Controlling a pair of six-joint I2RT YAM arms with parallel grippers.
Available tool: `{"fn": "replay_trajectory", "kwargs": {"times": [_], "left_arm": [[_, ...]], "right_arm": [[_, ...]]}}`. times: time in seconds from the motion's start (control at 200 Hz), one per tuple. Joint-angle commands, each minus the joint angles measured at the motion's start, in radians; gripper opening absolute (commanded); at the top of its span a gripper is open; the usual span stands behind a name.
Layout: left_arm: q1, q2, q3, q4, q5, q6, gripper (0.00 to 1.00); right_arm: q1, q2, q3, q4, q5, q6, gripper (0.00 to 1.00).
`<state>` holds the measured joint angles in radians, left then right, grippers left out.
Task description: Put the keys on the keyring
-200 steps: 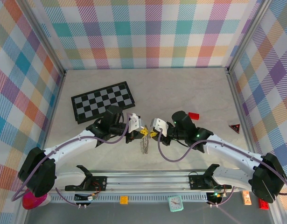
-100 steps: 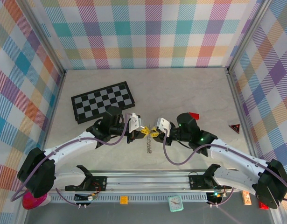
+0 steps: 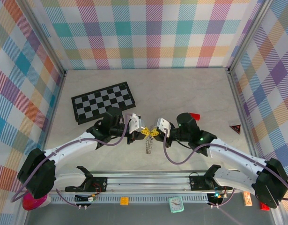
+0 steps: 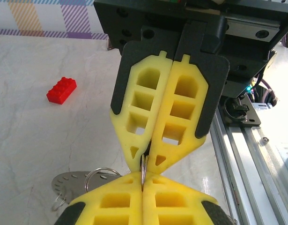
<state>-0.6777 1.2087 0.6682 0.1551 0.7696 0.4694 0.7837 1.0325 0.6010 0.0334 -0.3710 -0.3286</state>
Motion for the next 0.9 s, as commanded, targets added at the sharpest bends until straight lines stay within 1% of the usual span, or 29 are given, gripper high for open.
{"fn": "replay_trajectory", "kwargs": {"times": [0.0,0.055,0.11,0.14,0.275,0.43,0.57,0.65,0.75,0.895], "left_arm": [[-0.011,-0.005,-0.003,0.01,0.012,0.007,0.12],[-0.011,-0.006,0.005,-0.029,-0.014,0.025,0.15],[-0.013,-0.008,0.015,-0.06,-0.034,0.032,0.22],[-0.014,-0.007,0.02,-0.077,-0.043,0.036,0.23],[-0.019,-0.007,0.048,-0.153,-0.053,0.091,0.24],[-0.022,0.01,0.077,-0.214,-0.059,0.141,0.23],[-0.023,0.016,0.091,-0.216,-0.057,0.146,0.19],[-0.025,0.019,0.102,-0.23,-0.055,0.154,0.15],[-0.026,0.025,0.121,-0.27,-0.056,0.179,0.1],[-0.031,0.033,0.131,-0.304,-0.076,0.203,0.07]], "right_arm": [[0.002,0.018,0.033,-0.032,-0.028,-0.045,0.0],[0.001,0.026,0.047,-0.073,-0.023,-0.067,0.0],[0.001,0.038,0.066,-0.114,-0.019,-0.084,0.0],[0.001,0.042,0.075,-0.133,-0.019,-0.094,0.0],[0.001,0.07,0.122,-0.207,-0.027,-0.122,0.0],[0.003,0.088,0.15,-0.223,-0.053,-0.125,0.0],[0.003,0.117,0.187,-0.268,-0.064,-0.135,0.0],[0.006,0.126,0.203,-0.28,-0.07,-0.141,0.0],[0.006,0.127,0.208,-0.268,-0.087,-0.136,0.0],[0.006,0.113,0.194,-0.229,-0.104,-0.119,0.0]]}}
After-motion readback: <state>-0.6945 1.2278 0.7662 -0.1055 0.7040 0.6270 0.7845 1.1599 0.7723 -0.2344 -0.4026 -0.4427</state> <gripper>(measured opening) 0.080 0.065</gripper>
